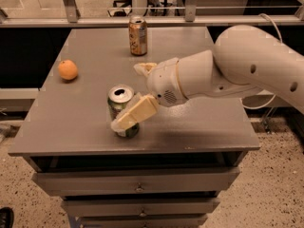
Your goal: Knock green can over
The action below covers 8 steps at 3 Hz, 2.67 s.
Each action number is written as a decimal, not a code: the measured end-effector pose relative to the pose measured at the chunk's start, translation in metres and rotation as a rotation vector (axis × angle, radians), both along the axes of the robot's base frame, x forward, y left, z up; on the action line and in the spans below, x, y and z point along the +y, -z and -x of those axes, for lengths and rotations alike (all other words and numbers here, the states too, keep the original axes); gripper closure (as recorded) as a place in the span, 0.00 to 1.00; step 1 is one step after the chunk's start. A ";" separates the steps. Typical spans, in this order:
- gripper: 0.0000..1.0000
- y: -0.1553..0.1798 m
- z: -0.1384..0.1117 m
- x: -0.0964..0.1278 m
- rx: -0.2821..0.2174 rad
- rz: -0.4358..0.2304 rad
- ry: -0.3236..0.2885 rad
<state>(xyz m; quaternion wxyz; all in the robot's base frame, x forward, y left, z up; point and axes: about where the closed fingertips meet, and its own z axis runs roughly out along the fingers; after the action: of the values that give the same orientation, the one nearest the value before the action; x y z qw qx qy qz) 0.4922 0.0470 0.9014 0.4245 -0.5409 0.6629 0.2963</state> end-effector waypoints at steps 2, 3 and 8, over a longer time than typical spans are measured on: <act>0.00 0.012 -0.034 0.004 -0.052 -0.014 0.056; 0.00 -0.005 -0.056 0.000 -0.071 -0.009 0.092; 0.00 -0.004 -0.101 -0.053 -0.011 0.033 0.220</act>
Offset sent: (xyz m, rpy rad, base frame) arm 0.0617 -0.0060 -0.0113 0.0210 -0.0837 -0.1065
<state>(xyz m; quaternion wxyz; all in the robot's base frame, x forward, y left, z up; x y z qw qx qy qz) 0.5932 -0.0063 0.9056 0.4490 -0.4734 0.7206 0.2343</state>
